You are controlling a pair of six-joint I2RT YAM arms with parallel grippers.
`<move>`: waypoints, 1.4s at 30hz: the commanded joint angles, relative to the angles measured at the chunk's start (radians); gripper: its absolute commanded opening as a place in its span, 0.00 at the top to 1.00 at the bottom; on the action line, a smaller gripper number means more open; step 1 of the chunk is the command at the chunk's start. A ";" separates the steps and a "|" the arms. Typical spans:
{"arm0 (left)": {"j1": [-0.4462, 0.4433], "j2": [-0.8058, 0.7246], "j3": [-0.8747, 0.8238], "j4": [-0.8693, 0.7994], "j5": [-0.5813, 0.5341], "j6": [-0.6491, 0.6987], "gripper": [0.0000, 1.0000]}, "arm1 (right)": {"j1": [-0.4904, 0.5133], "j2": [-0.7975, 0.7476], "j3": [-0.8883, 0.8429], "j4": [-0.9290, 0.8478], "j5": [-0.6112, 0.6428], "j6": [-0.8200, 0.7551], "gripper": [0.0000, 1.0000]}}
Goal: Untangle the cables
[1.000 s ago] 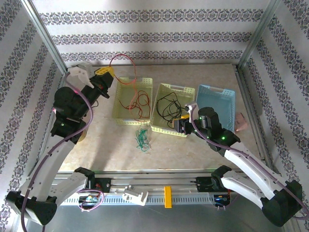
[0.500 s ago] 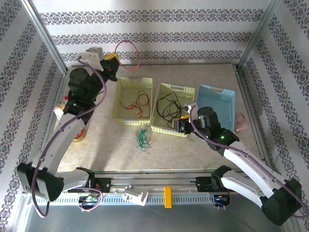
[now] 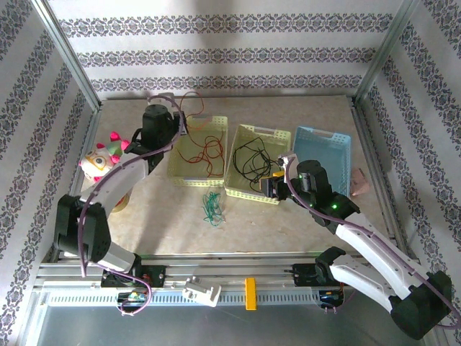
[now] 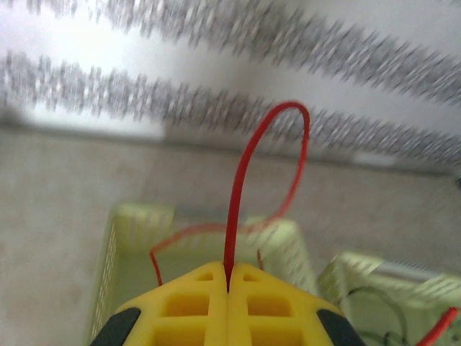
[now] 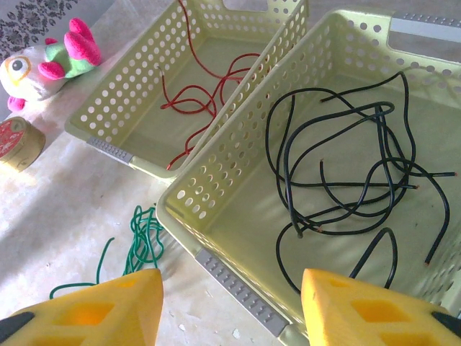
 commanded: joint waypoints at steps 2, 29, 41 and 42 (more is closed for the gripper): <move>-0.007 0.096 -0.009 -0.163 -0.013 -0.115 0.92 | -0.012 0.005 0.003 -0.004 0.009 0.001 0.46; -0.265 -0.336 -0.360 -0.461 -0.019 -0.051 0.16 | 0.080 0.160 0.035 0.061 -0.039 -0.026 0.46; 0.115 -0.008 0.082 -0.396 0.060 -0.080 0.28 | 0.079 0.158 0.061 0.028 -0.024 -0.035 0.46; 0.126 0.046 0.141 -0.416 0.069 -0.061 0.29 | 0.078 0.155 0.060 0.026 -0.021 -0.034 0.46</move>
